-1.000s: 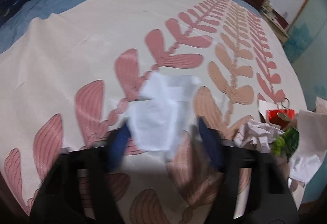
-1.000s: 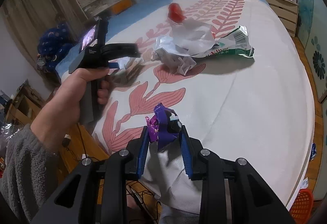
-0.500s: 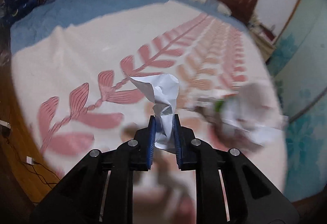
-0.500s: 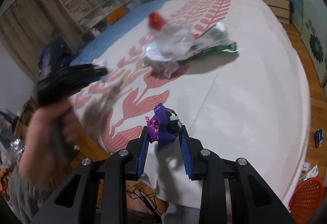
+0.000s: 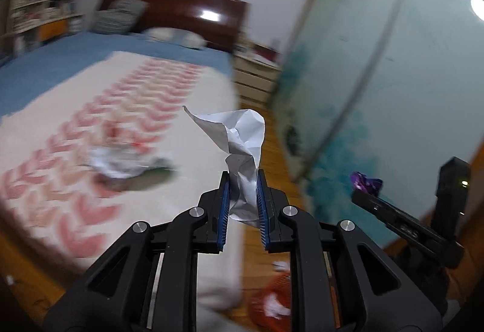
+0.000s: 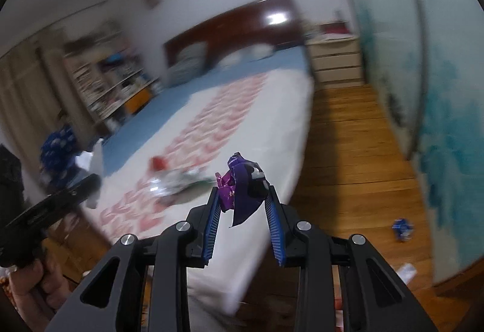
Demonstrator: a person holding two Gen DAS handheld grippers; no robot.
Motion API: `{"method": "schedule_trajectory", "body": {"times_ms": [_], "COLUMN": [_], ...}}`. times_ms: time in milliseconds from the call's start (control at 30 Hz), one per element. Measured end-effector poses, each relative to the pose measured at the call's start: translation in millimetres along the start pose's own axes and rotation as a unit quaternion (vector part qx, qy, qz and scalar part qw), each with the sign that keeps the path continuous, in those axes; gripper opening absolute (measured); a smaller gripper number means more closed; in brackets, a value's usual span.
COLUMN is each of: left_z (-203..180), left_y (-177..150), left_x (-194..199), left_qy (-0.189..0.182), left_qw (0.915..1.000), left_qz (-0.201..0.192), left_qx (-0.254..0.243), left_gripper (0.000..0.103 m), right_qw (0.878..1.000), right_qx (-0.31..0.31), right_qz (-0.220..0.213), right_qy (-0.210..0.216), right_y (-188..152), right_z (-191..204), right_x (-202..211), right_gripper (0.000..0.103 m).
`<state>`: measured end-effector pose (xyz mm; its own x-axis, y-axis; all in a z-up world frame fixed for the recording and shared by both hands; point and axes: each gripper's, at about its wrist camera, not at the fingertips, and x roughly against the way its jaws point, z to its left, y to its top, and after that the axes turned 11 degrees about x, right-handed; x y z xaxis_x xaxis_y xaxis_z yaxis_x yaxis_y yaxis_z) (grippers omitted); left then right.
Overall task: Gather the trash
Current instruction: 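Carry both items to the red basket and open both tools, then move both open tools back over the remaining trash on the bed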
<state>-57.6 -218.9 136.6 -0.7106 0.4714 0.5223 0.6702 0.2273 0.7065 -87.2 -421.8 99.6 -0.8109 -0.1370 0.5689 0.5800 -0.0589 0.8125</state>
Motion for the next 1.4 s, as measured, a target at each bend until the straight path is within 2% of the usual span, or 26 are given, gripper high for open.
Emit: {"method": "schedule_trajectory", "body": {"times_ms": [100, 167, 200, 267, 333, 433, 467, 533, 667, 867, 933, 1000, 1033, 1067, 1267, 1400], "left_z": [-47, -67, -78, -94, -111, -123, -124, -124, -131, -136, -135, -137, -138, -139, -141, -140], "left_y": [-25, -49, -67, -103, -150, -212, -225, -255, -267, -282, -280, -278, -275, -275, -278, -275], "left_x": [-47, -83, -108, -152, -193, -235, -242, -262, -273, -278, -279, -277, -275, -274, -273, -269], "left_qy": [-0.037, -0.054, -0.063, -0.069, -0.062, -0.044, -0.039, -0.026, -0.014, 0.001, 0.001, 0.008, 0.014, 0.013, 0.01, 0.01], "left_qw": [0.9976, 0.9928, 0.9876, 0.9755, 0.9582, 0.9336, 0.9282, 0.9114, 0.9036, 0.8924, 0.8932, 0.897, 0.9002, 0.9014, 0.8993, 0.9014], "left_qz": [0.055, 0.103, 0.141, 0.205, 0.274, 0.346, 0.36, 0.4, 0.412, 0.431, 0.431, 0.423, 0.414, 0.411, 0.415, 0.41], "left_qx": [-0.021, -0.026, -0.029, -0.038, -0.054, -0.082, -0.086, -0.094, -0.117, -0.132, -0.127, -0.129, -0.134, -0.135, -0.138, -0.138], "left_gripper": [0.017, 0.017, 0.017, 0.017, 0.017, 0.017, 0.017, 0.017, 0.017, 0.017, 0.023, 0.045, 0.061, 0.064, 0.064, 0.064], "right_qw": [0.998, 0.993, 0.991, 0.983, 0.971, 0.948, 0.941, 0.933, 0.924, 0.929, 0.929, 0.93, 0.93, 0.93, 0.932, 0.933], "right_qx": [-0.014, -0.03, -0.043, -0.062, -0.086, -0.142, -0.157, -0.178, -0.2, -0.192, -0.194, -0.188, -0.184, -0.183, -0.182, -0.18], "right_qz": [0.026, 0.067, 0.085, 0.131, 0.185, 0.253, 0.269, 0.288, 0.303, 0.295, 0.291, 0.285, 0.283, 0.281, 0.276, 0.273], "right_qy": [-0.056, -0.088, -0.094, -0.11, -0.124, -0.128, -0.129, -0.126, -0.117, -0.114, -0.119, -0.138, -0.147, -0.149, -0.151, -0.152], "right_y": [-25, -56, -71, -109, -160, -228, -247, -272, -299, -293, -292, -292, -291, -291, -286, -285], "right_z": [-59, -98, -113, -142, -170, -206, -214, -222, -219, -224, -224, -222, -222, -222, -219, -217], "right_x": [19, 17, 14, 4, -12, -32, -37, -45, -57, -60, -61, -59, -57, -57, -54, -55], "right_gripper": [0.031, 0.031, 0.031, 0.031, 0.031, 0.031, 0.031, 0.031, 0.031, 0.035, 0.05, 0.064, 0.067, 0.066, 0.065, 0.065]}}
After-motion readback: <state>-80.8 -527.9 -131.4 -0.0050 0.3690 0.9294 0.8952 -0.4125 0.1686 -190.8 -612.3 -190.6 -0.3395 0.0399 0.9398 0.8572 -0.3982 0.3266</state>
